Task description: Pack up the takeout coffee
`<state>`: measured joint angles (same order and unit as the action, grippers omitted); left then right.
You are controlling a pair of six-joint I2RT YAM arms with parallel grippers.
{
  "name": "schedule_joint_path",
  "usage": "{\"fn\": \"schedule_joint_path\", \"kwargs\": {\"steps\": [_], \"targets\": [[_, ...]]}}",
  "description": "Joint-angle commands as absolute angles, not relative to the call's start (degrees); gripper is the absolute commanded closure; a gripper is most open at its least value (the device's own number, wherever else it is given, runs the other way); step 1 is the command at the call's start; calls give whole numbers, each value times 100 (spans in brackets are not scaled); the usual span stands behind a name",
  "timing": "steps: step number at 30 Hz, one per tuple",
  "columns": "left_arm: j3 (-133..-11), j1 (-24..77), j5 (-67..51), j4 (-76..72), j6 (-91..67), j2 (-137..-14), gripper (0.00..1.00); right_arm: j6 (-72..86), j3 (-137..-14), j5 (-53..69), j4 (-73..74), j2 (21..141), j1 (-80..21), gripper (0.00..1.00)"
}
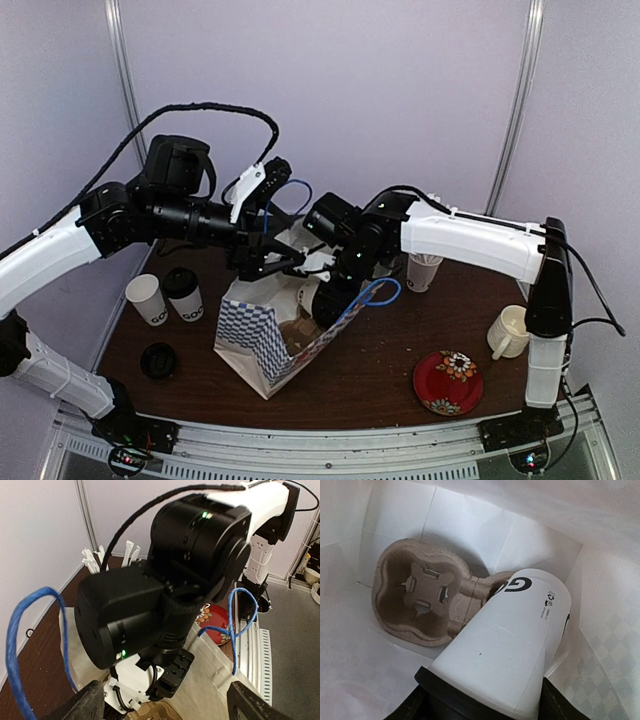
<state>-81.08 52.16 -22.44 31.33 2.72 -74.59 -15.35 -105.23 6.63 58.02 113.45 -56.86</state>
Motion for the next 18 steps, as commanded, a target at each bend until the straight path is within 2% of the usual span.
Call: {"fn": "schedule_joint_path", "kwargs": {"steps": [1,11,18], "targets": [[-7999,5191,-2006,3024,401,-7452,12,-1660,-11215,1001,6441,11012,-5669,43],[-7994,5192,-1122,3103,456,-7513,14,-2316,-11269,1521,6867,10468,-5637,42],[-8014,4994,131,3073,479,-7650,17,-2998,-11649,2169,7379,10213,-5306,42]]}}
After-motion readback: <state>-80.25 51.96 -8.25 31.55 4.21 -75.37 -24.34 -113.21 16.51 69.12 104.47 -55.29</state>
